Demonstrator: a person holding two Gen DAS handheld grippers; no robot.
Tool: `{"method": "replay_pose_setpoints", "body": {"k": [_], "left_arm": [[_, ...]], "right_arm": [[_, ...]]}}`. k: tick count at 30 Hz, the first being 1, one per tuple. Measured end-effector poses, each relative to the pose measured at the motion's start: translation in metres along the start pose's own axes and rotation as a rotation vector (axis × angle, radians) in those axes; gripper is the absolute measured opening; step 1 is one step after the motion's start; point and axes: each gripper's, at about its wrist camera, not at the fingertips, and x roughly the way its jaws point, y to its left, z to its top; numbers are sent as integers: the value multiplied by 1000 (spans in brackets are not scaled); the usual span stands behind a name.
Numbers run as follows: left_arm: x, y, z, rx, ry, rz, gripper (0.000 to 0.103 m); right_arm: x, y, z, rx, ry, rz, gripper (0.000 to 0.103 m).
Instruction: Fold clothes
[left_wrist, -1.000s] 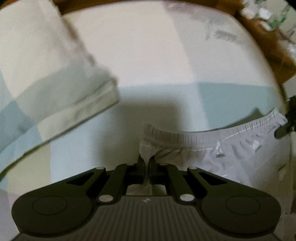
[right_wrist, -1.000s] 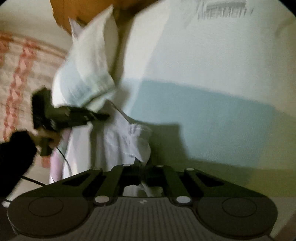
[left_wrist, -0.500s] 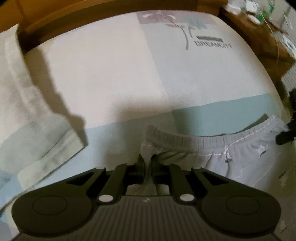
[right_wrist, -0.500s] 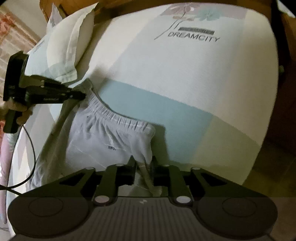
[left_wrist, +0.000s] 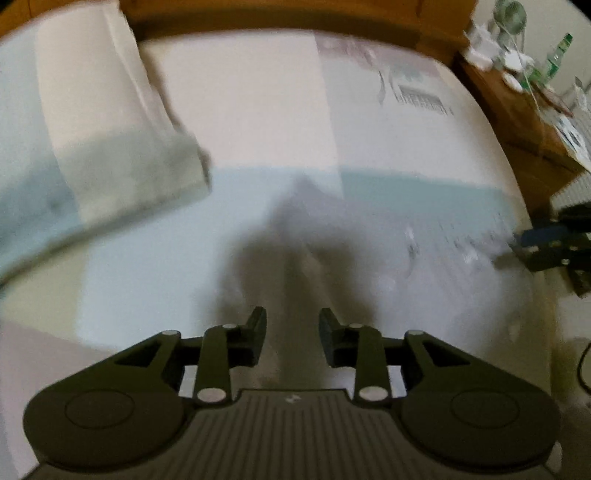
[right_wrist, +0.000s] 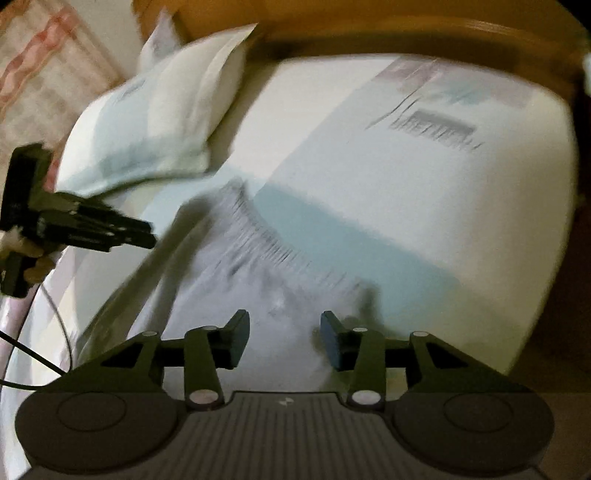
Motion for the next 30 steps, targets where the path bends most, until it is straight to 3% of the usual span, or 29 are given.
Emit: {"method": "replay_pose_setpoints", "body": {"k": [2,5,11,15,20,24,28,30], "left_arm": [[8,4,-15,-25,45,-15,31],[13,17,-38,-78,90,27,31],[-15,31,-61,-204,67,38,29],[-26,23,-77,-246,46,-28,34],[-6,14,-107,-326,52,-63,34],[-12,15,-118,-382,-11,-16,36],[-34,14,-127,-412,-66,17,35],[-46,9,-140,-425,-86,28,40]], "right_arm": [[11,0,-8,-16,36,-12,48],[27,-1,-20,-41,91,-31,46],[28,-3,-19,-29,126,-29,47],[31,5,-19,-39,136,-34,62],[37,19,-22,-88,140,-47,82],[45,31,-24,-131,159,-49,102],[53,46,-27,-184,175,-106,103],[56,53,-30,-218,177,-140,103]]}}
